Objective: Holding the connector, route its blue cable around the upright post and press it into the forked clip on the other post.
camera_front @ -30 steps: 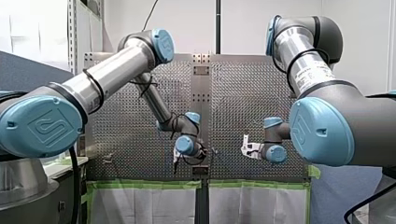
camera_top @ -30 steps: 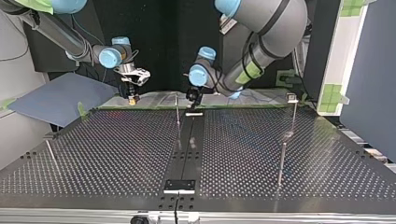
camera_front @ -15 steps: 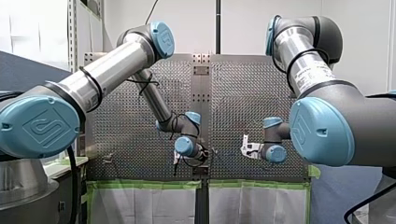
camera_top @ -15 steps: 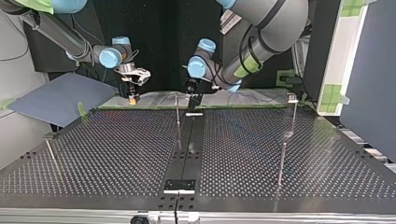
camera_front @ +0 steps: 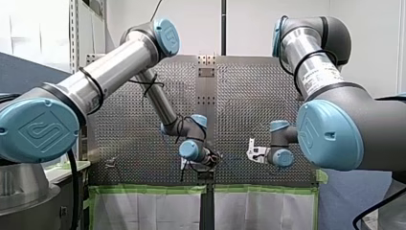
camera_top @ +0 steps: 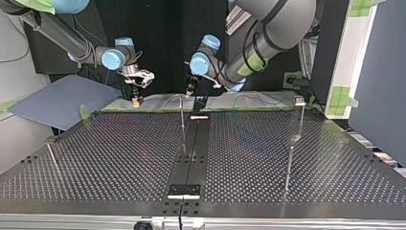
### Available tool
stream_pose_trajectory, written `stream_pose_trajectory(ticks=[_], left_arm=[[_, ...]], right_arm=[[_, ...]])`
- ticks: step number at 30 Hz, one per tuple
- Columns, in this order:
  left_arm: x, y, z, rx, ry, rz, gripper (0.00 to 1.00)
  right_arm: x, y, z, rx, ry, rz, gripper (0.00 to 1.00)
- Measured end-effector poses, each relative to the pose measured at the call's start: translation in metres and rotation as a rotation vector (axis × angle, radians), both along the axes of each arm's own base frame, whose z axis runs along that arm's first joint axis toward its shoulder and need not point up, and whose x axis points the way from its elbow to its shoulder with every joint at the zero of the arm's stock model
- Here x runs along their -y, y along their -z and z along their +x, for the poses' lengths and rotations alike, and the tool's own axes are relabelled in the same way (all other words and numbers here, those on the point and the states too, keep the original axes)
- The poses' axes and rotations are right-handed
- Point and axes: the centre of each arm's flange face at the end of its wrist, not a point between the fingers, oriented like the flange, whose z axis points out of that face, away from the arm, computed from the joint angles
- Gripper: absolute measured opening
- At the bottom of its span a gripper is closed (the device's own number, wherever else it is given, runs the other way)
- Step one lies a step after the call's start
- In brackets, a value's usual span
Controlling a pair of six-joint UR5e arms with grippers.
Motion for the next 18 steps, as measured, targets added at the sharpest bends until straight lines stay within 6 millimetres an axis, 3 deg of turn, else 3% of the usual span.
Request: stream_pose_trajectory(ticks=[6, 18], left_arm=[[0.007, -0.008, -0.004, 0.015, 0.015, -0.011, 1.0], [0.008, -0.004, -0.012, 0.002, 0.009, -0.001, 1.0]], right_arm=[[0.0, 0.0, 0.0, 0.0, 0.0, 0.003, 0.0], [-0.001, 0.0, 0.002, 0.002, -0.012, 0.004, 0.0]])
